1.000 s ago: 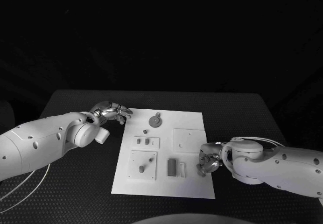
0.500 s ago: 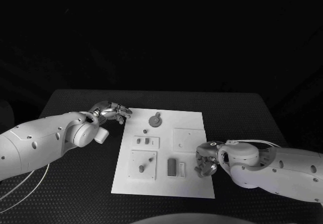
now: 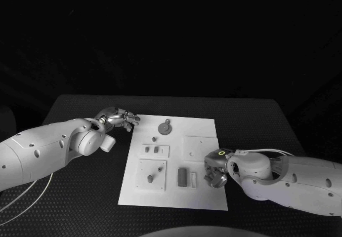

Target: Assemble the parts on the task board

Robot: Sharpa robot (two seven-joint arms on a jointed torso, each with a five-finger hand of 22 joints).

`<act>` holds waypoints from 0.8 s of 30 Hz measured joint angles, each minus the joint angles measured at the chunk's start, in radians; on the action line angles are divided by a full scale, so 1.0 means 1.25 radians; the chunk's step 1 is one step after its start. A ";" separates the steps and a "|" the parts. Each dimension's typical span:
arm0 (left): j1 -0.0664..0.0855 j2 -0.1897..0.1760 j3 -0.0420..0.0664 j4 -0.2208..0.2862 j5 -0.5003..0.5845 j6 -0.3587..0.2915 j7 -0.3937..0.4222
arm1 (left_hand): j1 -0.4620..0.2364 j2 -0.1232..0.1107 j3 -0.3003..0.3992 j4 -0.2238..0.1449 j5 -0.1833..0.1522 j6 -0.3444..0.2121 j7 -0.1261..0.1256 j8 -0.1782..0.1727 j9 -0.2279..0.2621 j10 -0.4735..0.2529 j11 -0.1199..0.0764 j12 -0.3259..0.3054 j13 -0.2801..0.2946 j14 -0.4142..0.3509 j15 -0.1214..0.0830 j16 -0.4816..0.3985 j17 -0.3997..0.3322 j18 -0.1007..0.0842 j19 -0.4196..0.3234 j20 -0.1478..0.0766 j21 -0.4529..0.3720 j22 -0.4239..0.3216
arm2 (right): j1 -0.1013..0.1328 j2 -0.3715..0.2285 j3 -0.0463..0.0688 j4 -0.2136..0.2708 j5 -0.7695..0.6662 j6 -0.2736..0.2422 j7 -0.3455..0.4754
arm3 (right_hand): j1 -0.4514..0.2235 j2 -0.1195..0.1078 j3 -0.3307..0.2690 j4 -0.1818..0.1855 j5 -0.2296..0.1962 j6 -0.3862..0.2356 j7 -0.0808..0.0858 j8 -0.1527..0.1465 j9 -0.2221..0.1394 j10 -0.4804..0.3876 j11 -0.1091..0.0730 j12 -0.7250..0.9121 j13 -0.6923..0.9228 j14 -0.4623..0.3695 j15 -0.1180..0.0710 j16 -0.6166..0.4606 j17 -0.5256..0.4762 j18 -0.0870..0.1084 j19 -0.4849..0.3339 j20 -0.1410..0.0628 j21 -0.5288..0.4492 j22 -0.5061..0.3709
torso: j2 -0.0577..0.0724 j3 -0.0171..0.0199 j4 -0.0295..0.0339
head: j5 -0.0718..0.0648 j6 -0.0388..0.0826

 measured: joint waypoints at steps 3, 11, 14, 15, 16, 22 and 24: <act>0.000 0.000 0.000 0.000 0.000 0.000 0.000 | 0.000 0.000 0.000 0.000 0.000 0.000 0.000 0.000 0.000 0.000 0.000 0.000 0.001 0.000 0.000 0.000 0.000 0.000 0.000 0.000 0.000 0.000 | 0.000 0.000 0.000 0.000 -0.007 0.001 0.004 | 0.003 0.006 0.009 0.001 0.003 0.000 0.000 0.000 0.000 -0.001 0.001 0.000 0.000 0.000 0.000 0.000 0.000 0.000 0.000 0.000 0.001 0.000 | 0.000 -0.0001 -0.0001 | 0.000 0.000; 0.000 0.000 0.000 0.001 0.000 0.000 0.000 | 0.000 0.000 0.000 0.000 0.000 0.000 0.000 0.000 0.000 0.000 0.000 0.000 0.001 0.000 0.000 0.000 0.001 0.000 0.000 0.000 0.000 0.001 | -0.001 -0.005 -0.001 0.001 0.013 -0.013 0.009 | -0.045 0.054 0.070 -0.039 0.033 0.006 0.015 -0.020 0.000 0.023 -0.006 -0.004 0.006 0.010 0.002 0.000 0.006 -0.006 0.002 0.007 0.013 0.001 | 0.000 -0.0001 0.0003 | 0.000 -0.001; 0.000 0.000 0.000 0.001 0.000 0.000 0.000 | 0.000 0.000 0.000 0.000 0.000 0.000 0.000 0.000 0.000 0.000 0.000 0.000 0.001 0.000 0.000 0.000 0.001 0.000 0.000 0.000 0.000 0.001 | 0.001 -0.012 0.001 0.003 0.068 -0.028 0.005 | -0.055 0.064 0.086 -0.056 0.050 0.009 0.017 -0.063 0.000 0.029 -0.009 -0.007 0.010 0.014 0.001 0.000 0.008 -0.007 0.005 0.010 0.016 -0.002 | 0.000 -0.0001 0.0003 | 0.000 0.000; 0.000 0.000 0.000 0.001 0.000 0.000 0.000 | 0.000 0.000 0.000 0.000 0.000 0.000 0.000 0.000 0.000 0.000 0.000 0.000 0.001 0.000 0.000 0.000 0.001 0.000 0.000 0.000 0.000 0.001 | 0.002 -0.014 0.001 0.003 0.085 -0.033 0.003 | -0.060 0.068 0.086 -0.062 0.074 0.009 0.017 -0.070 0.000 0.029 -0.009 -0.007 0.011 0.014 0.001 0.000 0.008 -0.007 0.005 0.010 0.016 -0.003 | 0.000 -0.0001 0.0003 | 0.000 0.000; 0.000 0.000 0.000 0.001 0.000 0.000 0.000 | 0.000 0.000 0.000 0.000 0.000 0.000 0.000 0.000 0.000 0.000 0.000 0.000 0.001 0.000 0.000 0.000 0.001 0.000 0.000 0.000 0.000 0.001 | 0.005 -0.016 0.000 0.003 0.109 -0.039 0.000 | -0.064 0.073 0.086 -0.071 0.079 0.009 0.017 -0.075 0.000 0.030 -0.009 -0.007 0.013 0.014 0.001 -0.003 0.009 -0.007 0.005 0.009 0.016 -0.004 | 0.000 -0.0002 0.0003 | 0.001 0.000; 0.000 0.000 0.000 0.001 0.000 0.000 0.000 | 0.000 0.000 0.000 0.000 0.000 0.000 0.000 0.000 -0.001 0.000 0.000 0.000 0.001 0.000 0.000 0.000 0.001 0.000 0.000 0.000 0.000 0.001 | 0.024 -0.019 -0.003 0.008 0.205 -0.059 -0.014 | -0.073 0.082 0.085 -0.086 0.129 0.011 0.020 -0.068 -0.247 0.032 -0.012 -0.010 0.017 0.014 0.001 -0.003 0.011 -0.007 0.009 0.008 0.016 -0.007 | 0.000 -0.0006 0.0003 | 0.002 0.000; 0.000 -0.001 0.000 0.002 0.000 0.000 0.000 | 0.000 0.000 0.000 0.000 0.000 0.000 0.000 0.002 -0.001 0.000 0.000 0.000 0.001 0.000 0.000 0.000 0.001 0.000 0.000 0.000 0.000 0.001 | 0.029 -0.020 -0.005 0.008 0.240 -0.067 -0.019 | -0.073 0.082 0.086 -0.088 0.130 0.011 0.021 -0.069 -0.253 0.032 -0.012 -0.010 0.017 0.015 0.000 -0.003 0.011 -0.006 0.009 0.008 0.016 -0.007 | 0.000 -0.0008 0.0003 | 0.002 0.001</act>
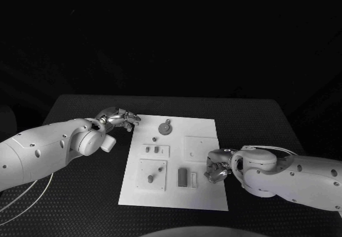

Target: Assemble the parts on the task board

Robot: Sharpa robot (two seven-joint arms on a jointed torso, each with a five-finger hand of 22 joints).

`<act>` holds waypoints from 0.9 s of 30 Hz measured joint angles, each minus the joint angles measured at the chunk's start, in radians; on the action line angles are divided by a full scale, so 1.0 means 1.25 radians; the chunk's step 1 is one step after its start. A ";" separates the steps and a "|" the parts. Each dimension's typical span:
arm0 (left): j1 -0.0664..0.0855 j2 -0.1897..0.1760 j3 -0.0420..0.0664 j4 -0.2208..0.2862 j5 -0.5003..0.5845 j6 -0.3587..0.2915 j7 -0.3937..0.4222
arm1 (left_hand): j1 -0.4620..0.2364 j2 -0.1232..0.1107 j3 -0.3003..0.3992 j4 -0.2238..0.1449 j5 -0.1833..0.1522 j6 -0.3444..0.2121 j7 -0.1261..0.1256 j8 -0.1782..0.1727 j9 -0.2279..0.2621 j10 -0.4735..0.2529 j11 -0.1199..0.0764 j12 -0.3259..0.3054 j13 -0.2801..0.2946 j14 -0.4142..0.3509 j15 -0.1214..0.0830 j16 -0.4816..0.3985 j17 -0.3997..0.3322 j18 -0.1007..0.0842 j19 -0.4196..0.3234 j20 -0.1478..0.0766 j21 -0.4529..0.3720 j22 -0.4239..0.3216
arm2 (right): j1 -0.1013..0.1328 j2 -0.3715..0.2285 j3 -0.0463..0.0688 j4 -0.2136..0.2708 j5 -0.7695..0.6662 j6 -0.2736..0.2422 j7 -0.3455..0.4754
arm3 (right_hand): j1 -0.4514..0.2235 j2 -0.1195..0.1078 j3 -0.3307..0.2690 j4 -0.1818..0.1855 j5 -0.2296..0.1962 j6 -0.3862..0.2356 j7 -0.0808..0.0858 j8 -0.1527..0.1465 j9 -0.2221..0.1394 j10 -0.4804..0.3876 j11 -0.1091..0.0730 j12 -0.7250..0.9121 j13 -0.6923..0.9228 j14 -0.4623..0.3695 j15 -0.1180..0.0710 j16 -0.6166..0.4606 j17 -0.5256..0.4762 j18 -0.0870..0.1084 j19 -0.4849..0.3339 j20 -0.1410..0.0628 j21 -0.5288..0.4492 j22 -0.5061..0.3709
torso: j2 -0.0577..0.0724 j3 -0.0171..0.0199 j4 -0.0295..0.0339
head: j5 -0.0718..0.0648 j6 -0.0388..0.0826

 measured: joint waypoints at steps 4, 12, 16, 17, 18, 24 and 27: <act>0.000 0.000 0.000 0.000 0.000 0.000 0.000 | 0.000 0.000 0.000 0.000 0.000 0.000 0.000 0.001 0.000 0.000 0.000 0.000 0.000 0.000 0.000 0.000 0.000 0.000 0.000 0.000 0.000 0.000 | 0.010 0.002 0.000 0.000 0.066 -0.018 -0.011 | 0.011 0.012 -0.003 -0.003 0.002 0.003 -0.003 0.000 -0.001 -0.001 0.000 0.000 0.001 0.003 -0.003 0.000 0.001 0.002 0.000 0.000 0.000 0.000 | 0.000 -0.0005 0.0000 | 0.000 0.000; 0.000 -0.001 0.000 0.002 0.000 0.000 -0.001 | 0.000 0.000 0.000 0.000 0.000 0.000 0.000 0.001 0.000 0.000 0.000 0.000 0.000 0.000 0.000 0.000 0.001 0.000 0.000 0.000 0.000 0.000 | 0.016 0.016 0.000 -0.001 0.193 -0.048 -0.038 | 0.007 0.016 -0.006 -0.006 0.002 0.003 -0.004 0.000 -0.001 -0.002 0.001 0.000 0.003 0.003 -0.003 0.000 0.002 0.003 0.000 0.000 0.000 -0.001 | 0.000 -0.0002 -0.0003 | 0.002 -0.002; 0.001 -0.001 0.000 0.002 0.000 0.000 -0.001 | 0.000 0.000 0.000 0.000 0.000 0.000 0.000 0.001 0.000 0.000 0.000 0.000 0.000 0.000 0.000 0.000 0.001 0.000 0.000 0.000 0.000 0.001 | 0.017 0.032 0.000 -0.009 0.246 -0.055 -0.056 | 0.003 0.020 -0.008 -0.008 0.002 0.003 -0.004 0.000 -0.001 -0.003 0.000 0.000 0.004 0.003 -0.003 0.000 0.002 0.005 0.000 0.000 0.000 -0.002 | 0.000 -0.0002 -0.0006 | 0.003 -0.003; 0.001 -0.001 0.000 0.003 0.000 0.000 -0.001 | 0.000 0.000 0.000 0.000 0.000 0.000 0.000 0.001 0.000 0.000 0.000 0.000 0.000 0.000 0.000 0.000 0.001 0.000 0.000 0.000 0.000 0.001 | 0.017 0.035 0.000 -0.011 0.257 -0.055 -0.060 | 0.002 0.021 -0.009 -0.009 0.003 0.003 -0.004 0.000 -0.001 -0.004 0.000 0.000 0.005 0.003 -0.003 0.000 0.003 0.005 0.000 0.000 0.000 -0.002 | 0.000 -0.0002 -0.0008 | 0.003 -0.003; 0.001 -0.001 0.000 0.003 0.000 0.000 -0.001 | 0.000 0.000 0.000 0.000 0.000 0.000 0.000 0.001 0.000 0.000 0.000 0.000 0.000 0.000 0.000 0.000 0.001 0.000 0.000 0.000 0.000 0.001 | 0.017 0.038 0.000 -0.013 0.267 -0.056 -0.063 | 0.000 0.023 -0.013 -0.013 0.009 0.003 -0.004 0.000 -0.001 -0.004 0.000 -0.002 0.006 0.003 -0.003 0.000 0.004 0.005 0.000 0.000 0.000 -0.002 | 0.000 -0.0003 -0.0009 | 0.003 -0.003; 0.001 0.000 0.000 0.004 0.000 0.000 -0.002 | 0.000 0.000 0.000 0.000 0.000 0.000 0.000 0.001 0.000 0.000 0.000 0.000 0.000 0.000 0.000 0.000 0.001 0.000 0.000 0.000 0.000 0.001 | 0.017 0.058 0.000 -0.023 0.315 -0.055 -0.078 | -0.010 0.033 -0.021 -0.021 0.017 0.003 -0.004 0.000 -0.001 -0.005 0.002 -0.004 0.010 0.003 -0.003 -0.003 0.006 0.006 0.000 0.000 0.003 -0.003 | 0.000 -0.0002 -0.0009 | 0.001 -0.004; 0.001 0.000 0.000 0.005 0.000 0.000 -0.002 | 0.000 0.000 0.000 0.000 0.000 0.000 0.000 0.001 0.000 0.000 0.000 0.000 0.000 0.000 0.000 0.000 0.001 0.000 0.000 0.000 0.000 0.001 | 0.016 0.067 0.000 -0.025 0.329 -0.056 -0.082 | -0.010 0.033 -0.024 -0.024 0.017 0.003 -0.004 0.000 -0.001 -0.005 0.002 -0.004 0.011 0.003 -0.003 -0.003 0.006 0.006 0.000 0.000 0.003 -0.003 | 0.000 0.0002 -0.0009 | 0.000 -0.005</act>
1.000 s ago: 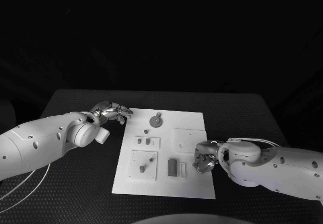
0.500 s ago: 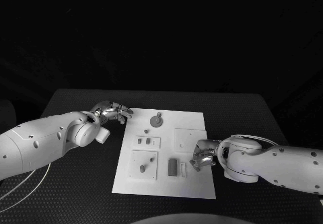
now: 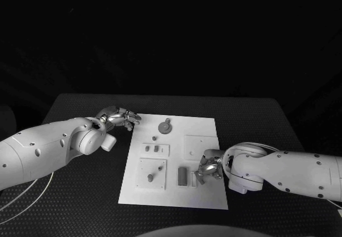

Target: Assemble the parts on the task board

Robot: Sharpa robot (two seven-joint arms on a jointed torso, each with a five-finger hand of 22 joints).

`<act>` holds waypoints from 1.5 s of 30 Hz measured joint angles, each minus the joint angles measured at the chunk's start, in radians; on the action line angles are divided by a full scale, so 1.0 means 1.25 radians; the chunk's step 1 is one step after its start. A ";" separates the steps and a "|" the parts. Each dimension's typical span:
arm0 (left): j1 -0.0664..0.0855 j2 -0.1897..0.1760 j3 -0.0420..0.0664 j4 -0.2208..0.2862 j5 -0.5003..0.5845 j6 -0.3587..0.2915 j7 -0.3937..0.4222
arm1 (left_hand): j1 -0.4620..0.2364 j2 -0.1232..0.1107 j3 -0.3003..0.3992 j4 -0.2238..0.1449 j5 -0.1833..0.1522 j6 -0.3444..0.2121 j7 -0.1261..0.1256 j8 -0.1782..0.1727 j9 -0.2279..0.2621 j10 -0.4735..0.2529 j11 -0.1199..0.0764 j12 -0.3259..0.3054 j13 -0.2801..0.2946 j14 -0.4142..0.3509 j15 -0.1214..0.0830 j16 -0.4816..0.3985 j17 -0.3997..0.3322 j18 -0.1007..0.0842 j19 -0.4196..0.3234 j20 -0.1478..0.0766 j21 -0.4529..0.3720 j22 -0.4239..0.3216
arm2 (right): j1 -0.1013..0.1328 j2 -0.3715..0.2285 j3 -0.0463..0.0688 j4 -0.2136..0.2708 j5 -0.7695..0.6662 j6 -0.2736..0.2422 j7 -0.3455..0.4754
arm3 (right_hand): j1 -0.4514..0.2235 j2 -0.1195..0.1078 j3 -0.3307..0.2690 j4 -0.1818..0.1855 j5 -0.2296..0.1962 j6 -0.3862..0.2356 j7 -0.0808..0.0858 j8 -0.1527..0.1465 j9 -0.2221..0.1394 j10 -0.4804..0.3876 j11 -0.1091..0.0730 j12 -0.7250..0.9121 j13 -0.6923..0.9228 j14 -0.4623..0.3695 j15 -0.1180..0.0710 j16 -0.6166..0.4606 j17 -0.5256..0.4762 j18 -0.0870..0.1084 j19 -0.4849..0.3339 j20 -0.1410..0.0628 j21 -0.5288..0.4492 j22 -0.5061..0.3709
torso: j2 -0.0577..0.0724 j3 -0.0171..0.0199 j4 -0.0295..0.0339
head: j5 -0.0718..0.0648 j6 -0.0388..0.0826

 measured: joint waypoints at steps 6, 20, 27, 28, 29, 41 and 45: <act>0.000 0.000 0.000 0.000 0.000 0.000 0.000 | 0.000 0.000 0.000 0.000 0.000 0.000 0.000 0.000 0.000 0.000 0.000 0.000 0.000 0.000 0.000 -0.001 0.000 0.000 0.000 0.000 0.000 0.001 | -0.001 0.014 0.000 -0.005 0.014 -0.004 -0.005 | -0.007 0.000 -0.002 0.002 -0.020 0.000 0.000 0.000 0.000 -0.001 0.001 -0.003 0.004 0.000 0.000 0.000 0.002 0.000 0.000 0.000 0.000 -0.003 | 0.000 0.0008 0.0009 | 0.000 -0.001; 0.000 0.000 0.000 0.001 0.000 0.000 -0.001 | 0.000 0.000 0.000 0.000 0.000 0.000 0.000 0.000 0.000 0.000 0.000 0.000 0.001 0.000 0.000 -0.003 0.000 0.000 0.000 0.000 0.000 0.001 | -0.006 0.022 0.002 -0.016 0.023 -0.003 -0.010 | -0.037 -0.024 -0.015 0.043 -0.081 0.001 -0.001 0.011 -0.010 -0.001 0.001 -0.006 0.014 0.001 0.001 -0.003 0.007 0.000 0.001 0.001 0.003 -0.008 | 0.000 0.0005 0.0009 | 0.003 -0.002; 0.000 0.000 0.000 0.001 0.000 0.000 -0.002 | 0.000 0.000 0.000 0.000 0.002 0.000 0.000 0.000 -0.001 0.000 0.000 0.000 0.000 0.000 0.000 -0.003 0.000 0.000 0.000 0.000 0.000 0.001 | -0.008 0.026 0.002 -0.019 0.026 0.001 -0.011 | -0.060 -0.035 -0.012 0.065 -0.106 0.003 -0.003 0.013 -0.011 -0.001 0.001 -0.009 0.019 0.001 0.002 -0.006 0.009 0.000 0.001 0.002 0.005 -0.010 | 0.000 0.0008 0.0005 | 0.003 -0.002; 0.000 0.000 0.000 0.001 0.000 0.000 -0.002 | 0.000 0.000 0.000 0.000 0.003 0.000 0.000 0.000 -0.001 0.000 0.000 0.000 0.000 0.000 0.000 -0.003 0.000 0.000 0.000 0.000 0.000 0.001 | -0.008 0.026 0.002 -0.019 0.027 0.001 -0.011 | -0.062 -0.035 -0.012 0.066 -0.106 0.003 -0.003 0.012 -0.011 -0.001 0.001 -0.009 0.019 0.001 0.002 -0.006 0.009 0.000 0.001 0.002 0.005 -0.010 | 0.000 0.0008 0.0003 | 0.003 -0.002; 0.000 0.000 0.000 0.001 -0.001 0.001 -0.002 | 0.000 0.000 0.000 0.000 0.003 0.000 0.000 0.000 -0.001 0.000 0.000 0.000 0.000 0.000 0.000 -0.003 0.000 0.000 0.000 0.000 0.000 0.001 | -0.008 0.026 0.002 -0.020 0.027 0.001 -0.011 | -0.062 -0.035 -0.012 0.066 -0.106 0.003 -0.003 0.011 -0.012 -0.001 0.001 -0.009 0.019 0.001 0.002 -0.006 0.009 0.000 0.001 0.002 0.006 -0.010 | 0.000 0.0008 0.0002 | 0.003 -0.003; 0.000 0.000 0.000 0.001 -0.001 0.001 -0.004 | 0.000 0.000 0.000 0.000 0.003 0.000 0.000 0.000 -0.001 0.000 0.000 0.000 0.000 0.000 0.000 -0.003 0.000 0.000 0.000 0.000 0.000 0.001 | -0.009 0.027 0.002 -0.021 0.038 0.006 -0.010 | -0.068 -0.039 -0.009 0.078 -0.125 0.007 -0.001 0.011 -0.015 -0.001 0.001 -0.009 0.022 0.002 0.003 -0.006 0.010 0.000 -0.002 -0.001 0.006 -0.011 | 0.000 0.0012 0.0002 | 0.004 -0.004; 0.000 0.000 0.000 0.001 -0.001 0.001 -0.004 | 0.000 0.000 0.000 0.000 0.003 0.000 0.000 0.000 -0.001 0.000 0.000 0.000 0.000 0.000 0.000 -0.003 0.000 0.000 0.000 0.000 0.000 0.001 | -0.009 0.026 0.002 -0.019 0.042 0.014 -0.010 | -0.068 -0.039 -0.009 0.078 -0.125 0.007 -0.001 0.011 -0.015 -0.001 0.001 -0.009 0.023 0.002 0.003 -0.006 0.011 0.000 -0.002 -0.001 0.006 -0.011 | 0.000 0.0012 0.0002 | 0.004 -0.006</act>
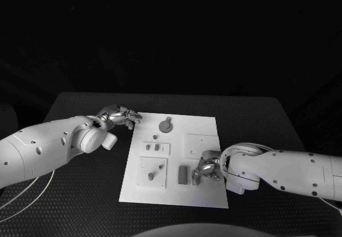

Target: Assemble the parts on the task board

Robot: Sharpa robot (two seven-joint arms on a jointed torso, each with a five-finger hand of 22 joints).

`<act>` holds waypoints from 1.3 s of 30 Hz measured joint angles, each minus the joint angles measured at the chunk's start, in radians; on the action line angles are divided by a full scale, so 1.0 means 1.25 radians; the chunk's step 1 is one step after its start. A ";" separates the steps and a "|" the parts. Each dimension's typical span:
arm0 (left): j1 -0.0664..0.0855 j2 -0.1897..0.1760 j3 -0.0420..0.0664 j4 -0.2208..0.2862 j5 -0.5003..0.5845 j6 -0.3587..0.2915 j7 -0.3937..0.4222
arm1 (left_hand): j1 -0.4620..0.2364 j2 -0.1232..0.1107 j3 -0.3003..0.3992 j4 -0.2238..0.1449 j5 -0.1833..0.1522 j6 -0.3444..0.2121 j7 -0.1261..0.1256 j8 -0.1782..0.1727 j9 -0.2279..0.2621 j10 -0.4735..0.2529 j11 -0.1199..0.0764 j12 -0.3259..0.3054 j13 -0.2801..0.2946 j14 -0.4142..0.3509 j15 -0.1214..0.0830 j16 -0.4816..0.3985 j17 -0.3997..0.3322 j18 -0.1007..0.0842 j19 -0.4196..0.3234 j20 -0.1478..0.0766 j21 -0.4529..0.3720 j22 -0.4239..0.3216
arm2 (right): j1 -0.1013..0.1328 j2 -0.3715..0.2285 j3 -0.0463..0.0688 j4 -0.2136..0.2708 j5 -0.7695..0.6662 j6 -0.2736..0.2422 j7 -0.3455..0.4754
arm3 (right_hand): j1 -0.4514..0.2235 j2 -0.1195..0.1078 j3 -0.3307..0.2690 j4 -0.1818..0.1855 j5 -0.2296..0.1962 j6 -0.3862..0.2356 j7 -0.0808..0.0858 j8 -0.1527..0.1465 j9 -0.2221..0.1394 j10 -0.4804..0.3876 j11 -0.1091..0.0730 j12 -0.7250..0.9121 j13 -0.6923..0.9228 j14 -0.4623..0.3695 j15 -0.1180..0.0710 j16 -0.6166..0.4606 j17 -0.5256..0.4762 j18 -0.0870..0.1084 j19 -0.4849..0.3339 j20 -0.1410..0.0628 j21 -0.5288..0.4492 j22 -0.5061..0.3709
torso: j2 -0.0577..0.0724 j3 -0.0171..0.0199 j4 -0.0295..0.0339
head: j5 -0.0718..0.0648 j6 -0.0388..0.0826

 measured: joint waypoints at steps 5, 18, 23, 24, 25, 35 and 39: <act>0.000 0.000 0.000 0.000 0.000 0.001 -0.001 | 0.000 0.000 0.000 0.000 0.000 0.000 0.000 0.000 0.000 0.000 0.000 0.000 0.000 0.000 0.000 0.000 0.000 0.000 0.000 0.000 0.000 0.001 | -0.001 -0.001 0.000 0.001 0.005 0.012 0.001 | -0.011 0.028 -0.001 -0.008 0.001 0.000 0.000 0.000 0.000 0.000 0.000 0.000 0.004 0.000 0.000 0.000 0.002 0.000 0.000 0.000 0.005 0.000 | 0.000 -0.0002 0.0000 | 0.000 -0.001; 0.000 0.000 0.000 0.000 0.000 0.003 -0.002 | 0.000 0.000 0.000 0.000 0.000 0.000 0.000 0.000 0.000 0.000 0.000 0.000 0.000 0.000 0.000 0.000 0.001 0.000 0.000 0.000 0.000 0.000 | -0.001 0.000 0.000 0.000 0.010 0.017 0.003 | -0.010 0.062 0.009 -0.031 0.001 0.000 0.000 0.000 -0.007 0.003 -0.003 -0.003 0.009 0.000 0.001 0.000 0.004 0.000 -0.007 -0.001 0.008 0.000 | 0.000 -0.0003 0.0000 | 0.001 0.000; 0.000 0.000 0.000 0.000 -0.001 0.003 -0.003 | 0.000 0.000 0.000 0.000 0.000 0.000 0.000 0.000 0.000 0.000 0.000 0.000 0.000 0.000 0.000 0.000 0.000 0.000 0.000 0.000 0.000 0.001 | -0.001 0.000 0.000 -0.001 0.011 0.017 0.003 | -0.010 0.063 0.009 -0.031 -0.006 0.000 0.000 0.000 -0.006 0.003 -0.003 -0.003 0.010 -0.003 0.000 0.000 0.004 0.000 -0.007 -0.001 0.008 0.000 | 0.000 -0.0003 0.0000 | 0.001 0.001; 0.000 0.000 0.000 0.000 -0.001 0.003 -0.003 | 0.000 0.000 0.000 0.000 0.000 0.000 0.000 0.000 0.000 0.000 0.000 0.000 0.000 0.000 0.000 0.000 0.000 0.000 0.000 0.000 0.000 0.001 | -0.001 0.001 0.000 -0.001 0.011 0.017 0.004 | -0.010 0.063 0.010 -0.032 -0.006 0.000 0.000 0.000 -0.006 0.003 -0.003 -0.003 0.010 -0.003 0.000 0.000 0.004 0.000 -0.007 -0.001 0.008 0.000 | 0.000 -0.0003 0.0000 | 0.001 0.001; 0.000 0.000 0.000 0.000 -0.001 0.004 -0.003 | 0.000 0.000 0.000 0.000 0.000 0.000 0.000 0.000 0.000 0.000 0.000 0.000 0.000 0.000 0.000 0.000 0.000 0.000 0.000 0.000 0.000 0.001 | -0.001 0.001 0.000 -0.001 0.011 0.017 0.004 | -0.010 0.063 0.011 -0.033 -0.008 0.000 0.000 0.000 -0.006 0.003 -0.003 -0.003 0.010 -0.003 0.000 0.000 0.004 0.000 -0.007 -0.001 0.008 0.000 | 0.000 -0.0003 0.0000 | 0.001 0.001; 0.000 0.000 0.000 0.000 -0.001 0.005 -0.004 | 0.000 0.000 0.000 0.000 0.003 0.000 0.000 0.000 -0.001 0.000 0.000 0.000 0.000 0.000 0.000 0.000 0.001 0.000 0.000 0.000 -0.003 0.001 | -0.001 0.002 0.000 -0.003 0.011 0.017 0.004 | -0.028 0.021 0.001 -0.012 -0.016 0.001 -0.002 0.005 -0.011 0.003 -0.003 -0.007 0.014 -0.003 0.000 -0.003 0.005 0.000 -0.010 0.001 0.008 -0.006 | 0.000 -0.0003 0.0001 | 0.002 0.001; 0.000 0.000 0.000 0.000 -0.001 0.005 -0.004 | 0.000 0.000 0.000 0.000 0.005 0.000 0.000 0.000 -0.001 0.000 0.000 0.000 0.000 0.000 0.000 0.000 0.001 0.000 0.000 0.000 -0.003 0.002 | -0.002 0.002 -0.001 -0.003 0.012 0.013 0.005 | -0.043 -0.015 -0.010 0.008 -0.021 0.002 -0.002 0.009 -0.011 0.003 -0.003 -0.010 0.015 -0.003 0.000 -0.004 0.005 0.000 -0.010 0.001 0.008 -0.009 | 0.000 -0.0003 0.0001 | 0.002 0.001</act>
